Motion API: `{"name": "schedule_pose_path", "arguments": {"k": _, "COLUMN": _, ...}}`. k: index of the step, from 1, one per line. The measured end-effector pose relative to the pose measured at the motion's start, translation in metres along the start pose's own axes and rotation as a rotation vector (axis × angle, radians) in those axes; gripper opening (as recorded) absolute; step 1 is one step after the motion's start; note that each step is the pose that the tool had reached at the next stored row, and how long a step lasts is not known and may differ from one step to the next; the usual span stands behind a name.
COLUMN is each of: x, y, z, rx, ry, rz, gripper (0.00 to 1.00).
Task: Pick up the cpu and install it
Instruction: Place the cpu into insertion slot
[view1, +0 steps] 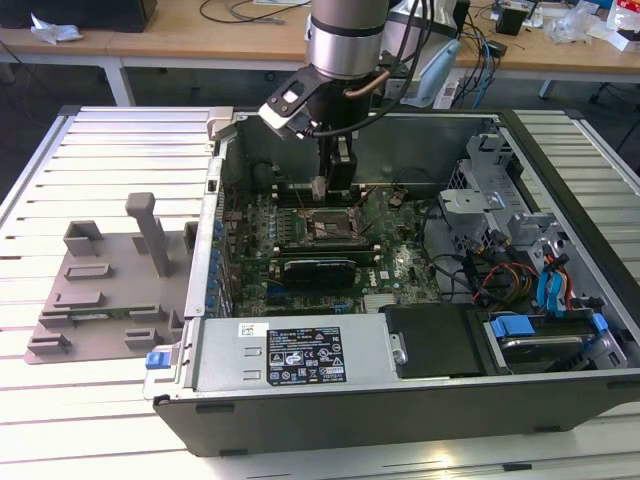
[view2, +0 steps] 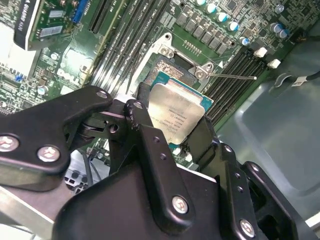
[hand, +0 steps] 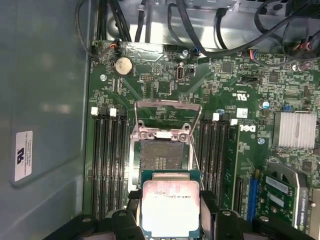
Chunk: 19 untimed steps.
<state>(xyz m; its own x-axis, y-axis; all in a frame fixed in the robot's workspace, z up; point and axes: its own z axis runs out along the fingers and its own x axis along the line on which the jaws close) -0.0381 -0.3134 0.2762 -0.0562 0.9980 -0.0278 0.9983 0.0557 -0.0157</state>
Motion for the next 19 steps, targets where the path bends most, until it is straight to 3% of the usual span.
{"name": "schedule_pose_path", "arguments": {"k": 19, "x": 0.0031, "y": 0.0032, "z": 0.0221, "rx": 0.0, "ry": -0.0001, "rz": 0.0, "gripper": 0.55}}
